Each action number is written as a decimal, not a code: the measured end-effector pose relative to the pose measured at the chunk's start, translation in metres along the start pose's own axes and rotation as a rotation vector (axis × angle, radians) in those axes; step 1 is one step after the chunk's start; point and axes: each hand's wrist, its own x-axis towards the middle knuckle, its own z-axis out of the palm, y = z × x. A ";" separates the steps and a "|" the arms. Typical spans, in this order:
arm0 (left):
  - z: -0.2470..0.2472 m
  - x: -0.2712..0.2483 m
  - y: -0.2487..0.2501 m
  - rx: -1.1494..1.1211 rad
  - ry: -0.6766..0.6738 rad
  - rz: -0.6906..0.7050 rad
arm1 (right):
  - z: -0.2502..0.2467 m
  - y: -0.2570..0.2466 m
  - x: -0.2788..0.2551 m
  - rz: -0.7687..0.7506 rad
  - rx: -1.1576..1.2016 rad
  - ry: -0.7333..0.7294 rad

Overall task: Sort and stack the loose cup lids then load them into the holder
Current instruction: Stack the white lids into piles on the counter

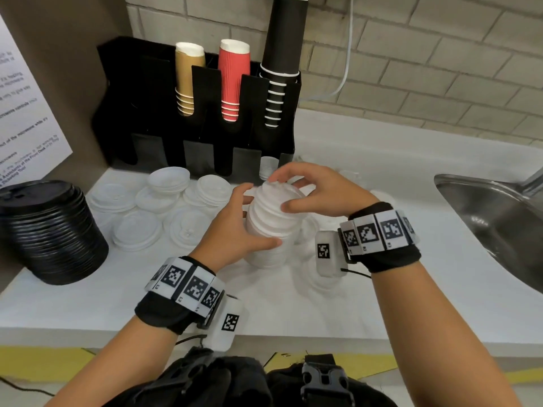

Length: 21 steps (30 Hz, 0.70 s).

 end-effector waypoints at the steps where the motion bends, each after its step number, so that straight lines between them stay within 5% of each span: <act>1: 0.000 0.000 0.000 0.008 -0.003 -0.005 | 0.002 -0.001 0.001 -0.007 -0.016 -0.006; 21: -0.011 0.011 0.005 -0.034 -0.109 0.085 | 0.019 -0.003 -0.008 0.055 -0.064 0.077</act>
